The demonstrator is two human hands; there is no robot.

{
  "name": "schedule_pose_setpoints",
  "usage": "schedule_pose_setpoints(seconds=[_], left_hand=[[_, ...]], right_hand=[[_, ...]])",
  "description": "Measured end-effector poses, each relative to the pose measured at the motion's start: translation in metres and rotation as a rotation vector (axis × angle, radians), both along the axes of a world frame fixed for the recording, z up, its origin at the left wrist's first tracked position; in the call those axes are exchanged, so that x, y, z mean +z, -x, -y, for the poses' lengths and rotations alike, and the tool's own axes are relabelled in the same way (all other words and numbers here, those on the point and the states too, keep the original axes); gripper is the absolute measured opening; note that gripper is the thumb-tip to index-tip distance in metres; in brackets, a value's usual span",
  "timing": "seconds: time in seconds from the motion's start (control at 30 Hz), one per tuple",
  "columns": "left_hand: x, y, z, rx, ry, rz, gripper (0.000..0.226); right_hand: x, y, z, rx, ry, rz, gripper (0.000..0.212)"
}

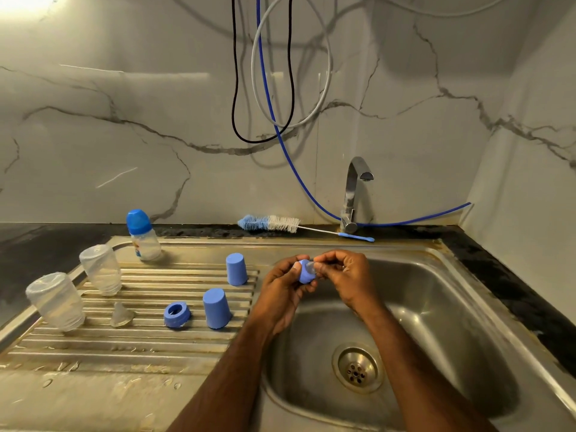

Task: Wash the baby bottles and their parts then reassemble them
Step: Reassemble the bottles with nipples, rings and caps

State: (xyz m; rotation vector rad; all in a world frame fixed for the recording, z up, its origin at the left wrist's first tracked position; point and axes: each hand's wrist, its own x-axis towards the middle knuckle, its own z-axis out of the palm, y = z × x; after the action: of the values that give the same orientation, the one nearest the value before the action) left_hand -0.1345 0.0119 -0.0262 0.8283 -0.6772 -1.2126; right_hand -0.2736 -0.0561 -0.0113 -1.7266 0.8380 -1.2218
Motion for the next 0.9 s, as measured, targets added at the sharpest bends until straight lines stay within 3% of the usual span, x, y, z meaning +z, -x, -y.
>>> schedule_pose_setpoints(seconds=[0.17, 0.27, 0.4, 0.57, 0.63, 0.77, 0.9], left_hand=[[0.001, 0.002, -0.003, -0.038, 0.015, 0.0, 0.026], [-0.002, -0.004, -0.003, -0.062, 0.01, 0.066, 0.028], [-0.004, -0.007, -0.001, -0.094, -0.038, 0.149, 0.047], [-0.01, -0.011, -0.001, -0.076, 0.028, 0.155, 0.045], [-0.012, -0.013, 0.0, -0.069, 0.086, 0.171, 0.057], [-0.011, -0.011, 0.001, -0.072, 0.11, 0.24, 0.062], [-0.01, -0.012, 0.001, -0.089, 0.121, 0.246, 0.05]], right_hand=[[-0.003, 0.006, 0.0, 0.128, -0.132, 0.106, 0.014], [-0.002, 0.008, 0.0, 0.199, -0.048, 0.015, 0.028], [-0.001, 0.01, 0.001, 0.231, 0.064, -0.158, 0.045], [-0.004, 0.007, 0.001, 0.047, 0.033, -0.141, 0.032], [-0.004, 0.008, 0.003, 0.009, 0.018, -0.106, 0.029], [-0.001, 0.009, 0.002, 0.035, 0.048, -0.132, 0.026], [0.001, 0.009, -0.002, 0.087, 0.07, -0.129, 0.018]])
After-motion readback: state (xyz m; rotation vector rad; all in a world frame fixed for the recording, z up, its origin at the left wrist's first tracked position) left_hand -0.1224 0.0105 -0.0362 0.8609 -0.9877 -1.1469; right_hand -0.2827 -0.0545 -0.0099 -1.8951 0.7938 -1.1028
